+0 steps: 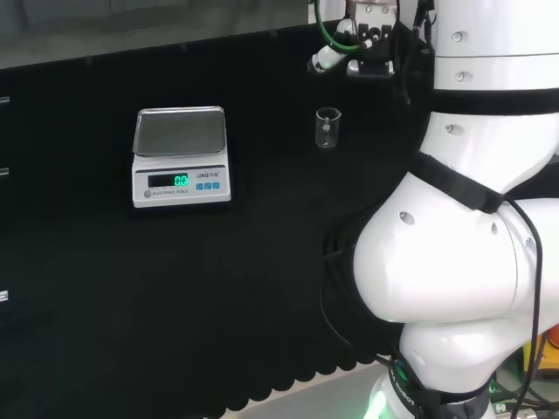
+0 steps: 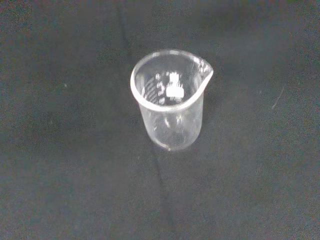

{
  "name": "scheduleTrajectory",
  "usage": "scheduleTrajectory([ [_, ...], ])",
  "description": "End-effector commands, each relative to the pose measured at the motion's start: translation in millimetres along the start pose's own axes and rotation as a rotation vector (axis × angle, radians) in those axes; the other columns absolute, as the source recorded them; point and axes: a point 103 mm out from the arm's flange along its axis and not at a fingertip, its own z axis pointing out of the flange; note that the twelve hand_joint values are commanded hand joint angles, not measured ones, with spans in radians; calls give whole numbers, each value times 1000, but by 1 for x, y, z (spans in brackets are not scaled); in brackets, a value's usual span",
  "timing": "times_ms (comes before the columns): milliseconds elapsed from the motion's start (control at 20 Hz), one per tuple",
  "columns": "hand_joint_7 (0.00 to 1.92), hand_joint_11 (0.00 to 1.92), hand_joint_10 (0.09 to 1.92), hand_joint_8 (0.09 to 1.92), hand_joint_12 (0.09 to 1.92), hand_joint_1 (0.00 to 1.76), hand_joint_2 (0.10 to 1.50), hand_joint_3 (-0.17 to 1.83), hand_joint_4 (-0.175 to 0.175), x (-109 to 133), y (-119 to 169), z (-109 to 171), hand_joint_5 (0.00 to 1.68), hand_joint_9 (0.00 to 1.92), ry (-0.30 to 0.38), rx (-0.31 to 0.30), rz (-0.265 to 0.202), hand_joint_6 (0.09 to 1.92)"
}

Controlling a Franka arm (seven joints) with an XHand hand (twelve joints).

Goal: Pick up the beaker.

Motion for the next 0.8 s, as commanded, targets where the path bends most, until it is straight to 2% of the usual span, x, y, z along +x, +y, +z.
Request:
scheduleTrajectory([
  [50,77,202,892,781,1457,485,903,381,-63,8,3,19,322,242,8,27,3,87],
  [500,74,202,893,782,1457,483,897,392,-64,13,1,49,319,238,51,62,5,87],
  [800,72,201,894,783,1457,481,892,400,-64,14,7,62,318,236,37,94,9,87],
])
